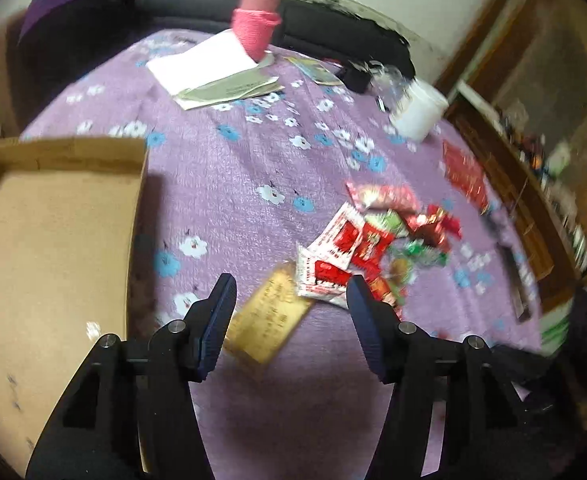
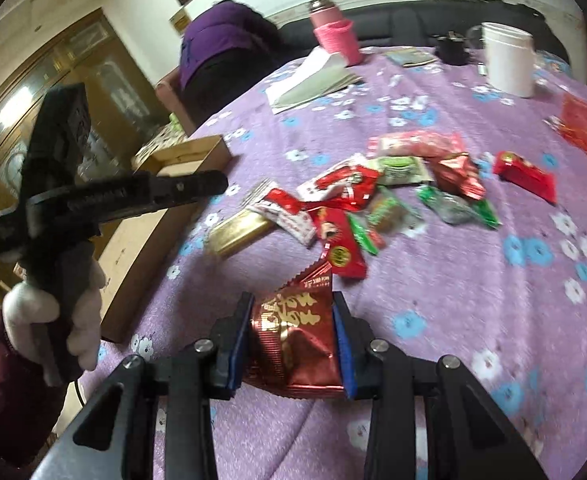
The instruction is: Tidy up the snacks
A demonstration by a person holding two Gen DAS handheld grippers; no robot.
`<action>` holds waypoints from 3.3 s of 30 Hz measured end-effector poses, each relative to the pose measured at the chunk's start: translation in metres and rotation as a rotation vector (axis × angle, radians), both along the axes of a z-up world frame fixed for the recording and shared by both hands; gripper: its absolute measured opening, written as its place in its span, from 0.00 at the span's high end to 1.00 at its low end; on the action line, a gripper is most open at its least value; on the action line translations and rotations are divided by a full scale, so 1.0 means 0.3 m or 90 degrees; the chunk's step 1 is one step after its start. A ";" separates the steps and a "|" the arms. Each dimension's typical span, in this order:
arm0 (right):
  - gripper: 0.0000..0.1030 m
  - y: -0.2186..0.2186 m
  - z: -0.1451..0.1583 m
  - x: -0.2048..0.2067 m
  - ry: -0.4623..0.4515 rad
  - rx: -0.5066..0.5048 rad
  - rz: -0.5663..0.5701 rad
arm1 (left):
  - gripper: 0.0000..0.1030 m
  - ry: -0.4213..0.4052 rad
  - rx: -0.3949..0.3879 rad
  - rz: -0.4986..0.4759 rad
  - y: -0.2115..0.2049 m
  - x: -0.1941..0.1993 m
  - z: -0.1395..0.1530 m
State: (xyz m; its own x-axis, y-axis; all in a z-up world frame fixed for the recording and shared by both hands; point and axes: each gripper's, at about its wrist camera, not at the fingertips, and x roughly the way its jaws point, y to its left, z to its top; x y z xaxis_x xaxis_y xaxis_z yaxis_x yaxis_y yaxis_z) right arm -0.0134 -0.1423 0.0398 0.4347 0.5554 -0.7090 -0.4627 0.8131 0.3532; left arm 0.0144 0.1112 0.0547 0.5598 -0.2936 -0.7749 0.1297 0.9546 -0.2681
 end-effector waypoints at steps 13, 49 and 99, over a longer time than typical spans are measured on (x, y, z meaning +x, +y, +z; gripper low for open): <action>0.61 0.014 0.034 -0.031 -0.004 0.018 -0.029 | 0.68 0.052 0.191 -0.129 -0.131 0.043 -0.136; 0.59 0.913 0.029 0.340 -0.042 -0.078 0.061 | 0.68 0.075 -0.101 0.153 0.740 0.145 -0.049; 0.64 0.052 0.153 -0.106 -0.036 -0.117 -0.087 | 0.35 -0.007 0.133 -0.129 -0.063 -0.207 0.229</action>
